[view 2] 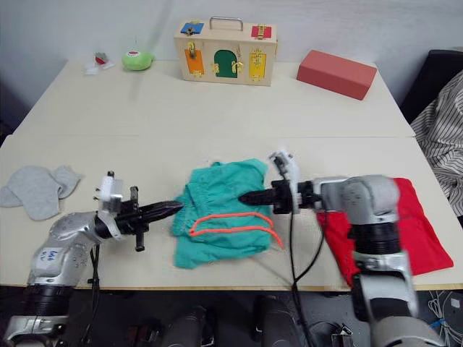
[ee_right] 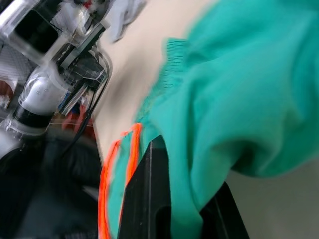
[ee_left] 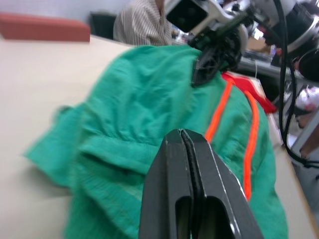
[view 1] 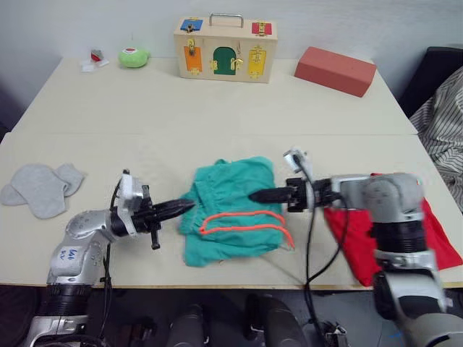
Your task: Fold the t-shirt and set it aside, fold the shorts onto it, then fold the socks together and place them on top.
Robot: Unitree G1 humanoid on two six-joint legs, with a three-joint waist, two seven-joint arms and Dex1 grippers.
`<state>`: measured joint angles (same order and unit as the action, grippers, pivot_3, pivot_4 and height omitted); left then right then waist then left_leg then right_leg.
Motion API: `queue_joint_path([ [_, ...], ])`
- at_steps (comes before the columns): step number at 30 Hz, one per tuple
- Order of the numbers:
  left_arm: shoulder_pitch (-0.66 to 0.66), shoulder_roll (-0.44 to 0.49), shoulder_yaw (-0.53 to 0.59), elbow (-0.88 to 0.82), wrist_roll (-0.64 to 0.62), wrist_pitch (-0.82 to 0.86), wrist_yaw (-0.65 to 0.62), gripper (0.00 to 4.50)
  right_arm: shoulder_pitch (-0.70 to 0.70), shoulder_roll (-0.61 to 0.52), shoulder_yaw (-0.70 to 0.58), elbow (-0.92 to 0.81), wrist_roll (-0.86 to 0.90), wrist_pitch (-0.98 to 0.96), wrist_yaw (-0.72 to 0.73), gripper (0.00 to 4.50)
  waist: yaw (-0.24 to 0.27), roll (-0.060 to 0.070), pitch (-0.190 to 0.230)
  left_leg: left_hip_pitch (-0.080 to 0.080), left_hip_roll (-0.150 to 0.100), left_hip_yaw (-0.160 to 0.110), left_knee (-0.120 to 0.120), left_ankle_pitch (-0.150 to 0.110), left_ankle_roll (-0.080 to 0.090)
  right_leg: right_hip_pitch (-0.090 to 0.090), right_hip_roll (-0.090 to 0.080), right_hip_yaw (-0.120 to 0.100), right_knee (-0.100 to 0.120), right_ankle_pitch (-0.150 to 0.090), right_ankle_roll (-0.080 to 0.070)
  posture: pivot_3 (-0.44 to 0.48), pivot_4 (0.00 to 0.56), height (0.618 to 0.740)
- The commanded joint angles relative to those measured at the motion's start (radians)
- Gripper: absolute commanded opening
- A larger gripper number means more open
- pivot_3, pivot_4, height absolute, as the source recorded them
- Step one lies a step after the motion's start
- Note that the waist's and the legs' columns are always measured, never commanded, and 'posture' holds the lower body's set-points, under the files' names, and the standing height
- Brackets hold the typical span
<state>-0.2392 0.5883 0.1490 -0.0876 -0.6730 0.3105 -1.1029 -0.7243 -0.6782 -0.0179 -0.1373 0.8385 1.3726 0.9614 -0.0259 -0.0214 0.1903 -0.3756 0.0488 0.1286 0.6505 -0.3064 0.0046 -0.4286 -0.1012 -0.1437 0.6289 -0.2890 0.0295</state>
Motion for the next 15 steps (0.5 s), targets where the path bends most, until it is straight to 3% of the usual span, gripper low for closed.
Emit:
queue_joint_path([
  [1,-0.001,-0.013,0.014,-0.040,-0.011,0.006,0.028,0.00,0.035,-0.290,-0.026,-0.153,0.055,-0.080,0.282,0.05,0.005,0.001,0.001,0.000,0.000,0.000,-0.001,0.000,0.001,0.000,0.000,0.000,-0.001,0.000,0.000,0.000,0.150,0.740],
  [6,-0.001,-0.030,-0.018,-0.020,0.022,-0.015,0.009,0.00,0.118,-0.590,-0.080,-0.123,0.012,-0.216,0.497,0.05,0.006,-0.001,0.002,0.001,0.001,0.001,-0.001,-0.002,0.000,0.001,0.003,0.000,-0.003,0.000,0.001,0.000,0.150,0.740],
  [9,-0.012,-0.033,-0.027,0.002,0.032,-0.020,-0.003,0.00,0.186,-0.735,-0.117,-0.020,-0.053,-0.324,0.604,0.05,0.006,-0.001,0.002,0.001,0.001,0.002,-0.001,-0.001,-0.001,0.000,0.003,0.001,-0.003,0.000,0.001,0.000,0.150,0.740],
  [15,-0.034,-0.030,-0.033,0.033,0.042,-0.021,-0.023,0.00,0.325,-0.892,-0.100,0.223,-0.159,-0.624,0.653,0.05,0.012,-0.001,0.003,0.002,0.001,0.003,0.000,-0.001,-0.002,0.000,0.003,0.003,-0.003,0.001,0.002,0.000,0.150,0.740],
])
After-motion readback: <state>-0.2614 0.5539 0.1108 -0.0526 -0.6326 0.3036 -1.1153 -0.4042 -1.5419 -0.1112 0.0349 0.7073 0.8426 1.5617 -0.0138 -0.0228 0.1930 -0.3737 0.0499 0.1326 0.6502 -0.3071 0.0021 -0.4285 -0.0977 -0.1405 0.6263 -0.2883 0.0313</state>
